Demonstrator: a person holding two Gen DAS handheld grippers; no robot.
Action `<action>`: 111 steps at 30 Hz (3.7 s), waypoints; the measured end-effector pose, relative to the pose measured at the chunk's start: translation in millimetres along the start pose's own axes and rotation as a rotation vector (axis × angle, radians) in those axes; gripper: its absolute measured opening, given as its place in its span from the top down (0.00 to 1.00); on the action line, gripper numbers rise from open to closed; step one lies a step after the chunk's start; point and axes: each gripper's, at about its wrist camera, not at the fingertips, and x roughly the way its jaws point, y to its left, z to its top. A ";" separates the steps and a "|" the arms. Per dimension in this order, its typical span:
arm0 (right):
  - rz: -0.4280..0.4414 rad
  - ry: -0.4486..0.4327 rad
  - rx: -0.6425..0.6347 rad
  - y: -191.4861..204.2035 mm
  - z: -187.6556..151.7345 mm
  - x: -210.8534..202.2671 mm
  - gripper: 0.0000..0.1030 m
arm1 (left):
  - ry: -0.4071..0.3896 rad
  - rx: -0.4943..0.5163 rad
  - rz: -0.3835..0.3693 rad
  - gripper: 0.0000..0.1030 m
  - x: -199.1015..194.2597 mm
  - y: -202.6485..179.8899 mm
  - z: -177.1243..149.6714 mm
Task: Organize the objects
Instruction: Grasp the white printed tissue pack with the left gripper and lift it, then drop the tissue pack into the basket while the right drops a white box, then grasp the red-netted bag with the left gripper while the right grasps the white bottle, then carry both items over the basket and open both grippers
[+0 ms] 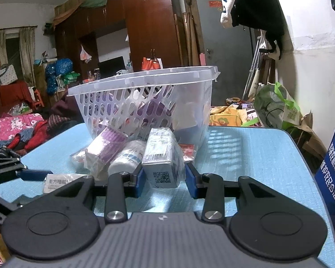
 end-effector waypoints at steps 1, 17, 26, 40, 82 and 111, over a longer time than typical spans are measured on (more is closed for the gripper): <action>0.001 0.000 0.001 0.2 -0.1 -0.3 0.60 | 0.009 0.002 0.000 0.49 1.7 -1.0 -0.4; 0.030 -0.105 0.025 1.5 0.1 -21.6 0.60 | -0.251 -0.195 0.028 0.59 -33.0 34.4 -6.9; -0.005 -0.199 -0.022 30.1 72.7 -21.6 0.60 | -0.338 -0.249 -0.007 0.59 -31.3 69.0 64.4; -0.248 -0.097 -0.105 56.5 130.3 67.3 0.16 | -0.163 -0.225 0.259 0.24 54.8 94.5 157.8; -0.204 0.139 -0.058 63.2 -1.4 35.2 0.56 | -0.086 -0.201 0.046 0.48 -15.7 7.6 -16.2; -0.187 -0.172 -0.036 64.8 84.0 -27.7 0.55 | -0.268 -0.244 0.027 0.48 -14.8 62.0 100.6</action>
